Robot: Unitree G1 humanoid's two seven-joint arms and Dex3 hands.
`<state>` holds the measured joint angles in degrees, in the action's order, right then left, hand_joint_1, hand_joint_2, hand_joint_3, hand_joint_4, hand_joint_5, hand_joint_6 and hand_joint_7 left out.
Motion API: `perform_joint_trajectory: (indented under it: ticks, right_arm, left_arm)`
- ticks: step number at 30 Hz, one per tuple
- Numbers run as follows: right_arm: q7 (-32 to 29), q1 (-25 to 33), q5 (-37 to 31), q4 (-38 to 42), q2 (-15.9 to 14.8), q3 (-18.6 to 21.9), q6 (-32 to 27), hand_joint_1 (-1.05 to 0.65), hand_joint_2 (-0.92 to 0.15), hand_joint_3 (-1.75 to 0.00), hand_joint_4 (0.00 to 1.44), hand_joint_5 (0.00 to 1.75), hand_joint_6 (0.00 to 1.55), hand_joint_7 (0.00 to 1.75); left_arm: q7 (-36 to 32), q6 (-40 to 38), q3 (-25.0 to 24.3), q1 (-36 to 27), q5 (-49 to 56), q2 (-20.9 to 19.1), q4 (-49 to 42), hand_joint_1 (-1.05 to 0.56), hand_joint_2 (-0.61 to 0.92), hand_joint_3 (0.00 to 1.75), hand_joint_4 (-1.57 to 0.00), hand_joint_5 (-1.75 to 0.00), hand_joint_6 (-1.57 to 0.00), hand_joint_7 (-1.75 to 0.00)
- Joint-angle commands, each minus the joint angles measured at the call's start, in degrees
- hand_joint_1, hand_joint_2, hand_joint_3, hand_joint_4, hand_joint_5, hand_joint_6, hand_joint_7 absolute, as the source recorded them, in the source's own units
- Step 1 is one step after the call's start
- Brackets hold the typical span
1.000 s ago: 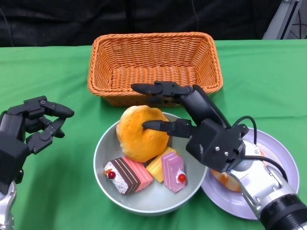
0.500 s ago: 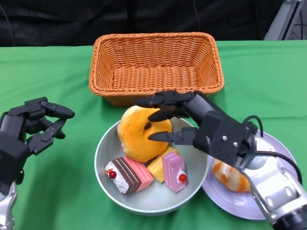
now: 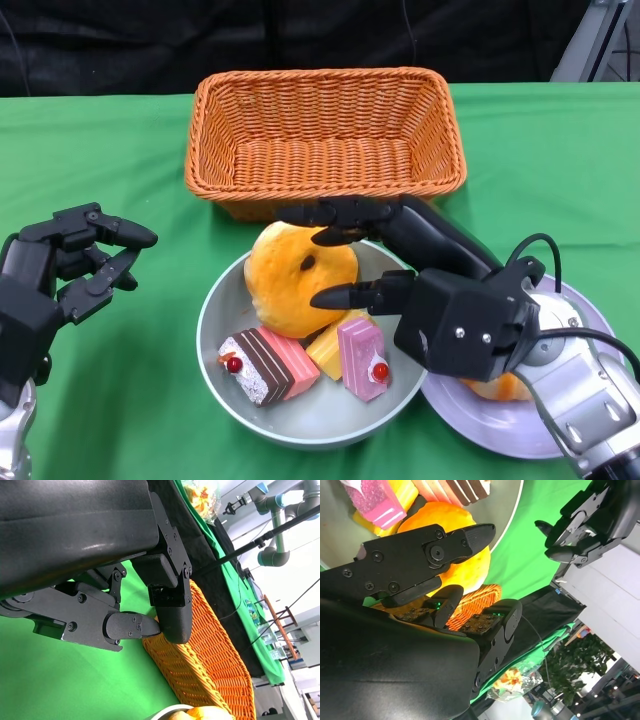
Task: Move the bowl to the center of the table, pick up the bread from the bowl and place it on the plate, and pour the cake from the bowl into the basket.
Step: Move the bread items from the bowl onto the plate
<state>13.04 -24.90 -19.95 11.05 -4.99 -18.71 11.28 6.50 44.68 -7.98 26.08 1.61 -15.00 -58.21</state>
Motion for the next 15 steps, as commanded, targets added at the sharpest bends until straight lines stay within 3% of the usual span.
perform_joint_trajectory:
  ticks: [1, 15]
  right_arm:
    - [0.2, 0.1, -0.1, -0.7, -1.1, 0.0, 0.3, -0.53, -0.9, 0.0, 0.52, 0.25, 0.53, 0.0]
    - [9.4, -5.2, 0.3, -0.8, -4.0, -0.1, -3.5, -0.55, -0.9, 0.0, 0.54, 0.2, 0.52, 0.0]
  left_arm:
    - [-0.1, 0.4, -0.2, -0.1, -0.3, -0.7, 0.0, -0.17, 0.92, 0.29, -0.81, -1.37, -0.92, -0.77]
    - [-0.4, 0.2, -0.1, -0.3, -0.3, -0.4, 0.5, -0.19, 0.92, 0.3, -0.8, -1.39, -0.92, -0.78]
